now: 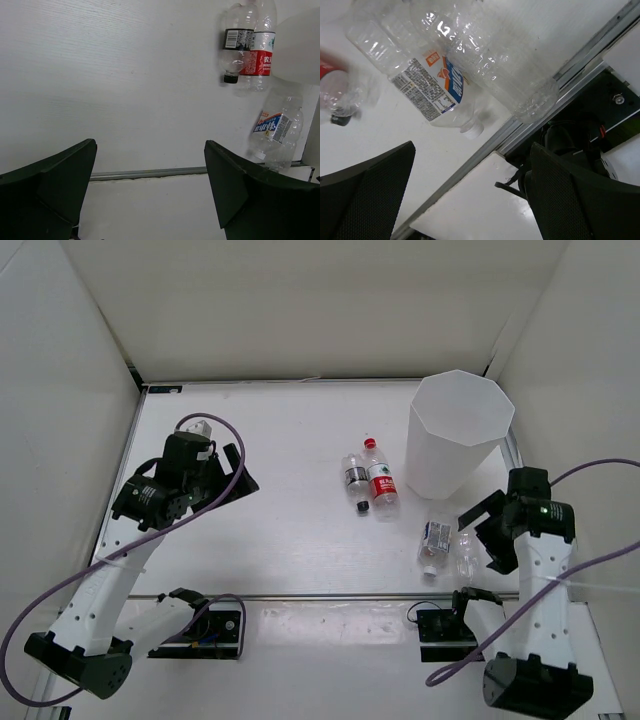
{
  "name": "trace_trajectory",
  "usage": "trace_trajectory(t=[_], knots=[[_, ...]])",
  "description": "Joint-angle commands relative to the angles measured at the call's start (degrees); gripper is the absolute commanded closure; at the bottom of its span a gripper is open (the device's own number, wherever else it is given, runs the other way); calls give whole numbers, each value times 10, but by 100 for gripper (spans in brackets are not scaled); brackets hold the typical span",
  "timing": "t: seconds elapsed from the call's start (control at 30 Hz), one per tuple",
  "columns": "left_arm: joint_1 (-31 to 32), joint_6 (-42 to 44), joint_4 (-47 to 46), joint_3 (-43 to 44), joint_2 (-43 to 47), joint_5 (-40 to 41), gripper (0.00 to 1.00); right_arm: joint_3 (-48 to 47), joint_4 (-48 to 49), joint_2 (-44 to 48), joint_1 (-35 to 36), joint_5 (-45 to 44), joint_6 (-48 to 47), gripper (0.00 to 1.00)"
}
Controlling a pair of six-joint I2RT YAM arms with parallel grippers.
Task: Put the plastic bottles in the bin
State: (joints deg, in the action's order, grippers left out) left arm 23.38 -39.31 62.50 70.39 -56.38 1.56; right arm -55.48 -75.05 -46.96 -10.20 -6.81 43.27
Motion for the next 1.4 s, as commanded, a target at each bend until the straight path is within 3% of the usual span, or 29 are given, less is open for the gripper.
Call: trace_trajectory(t=[0.0,0.43,0.7,1.0,1.17,1.37], knots=[[2,14,-2,0,10,13,0,10,9,-51,3,24,-19,1],[-3,27,-14,-22,-24,-43,0,56,110,-199,-3,46,-8,1],[-3,44,-14,-22,-40,-55,0,51,135,-271,-21,-5,5,1],[-3,44,-3,-16,-56,-55,0,46,174,-382,-45,-5,5,1],[-3,44,3,-16,-61,-55,0,64,174,-377,-62,-5,10,31],[-3,38,-10,-16,-73,-85,0,93,156,-323,-83,-5,16,49]])
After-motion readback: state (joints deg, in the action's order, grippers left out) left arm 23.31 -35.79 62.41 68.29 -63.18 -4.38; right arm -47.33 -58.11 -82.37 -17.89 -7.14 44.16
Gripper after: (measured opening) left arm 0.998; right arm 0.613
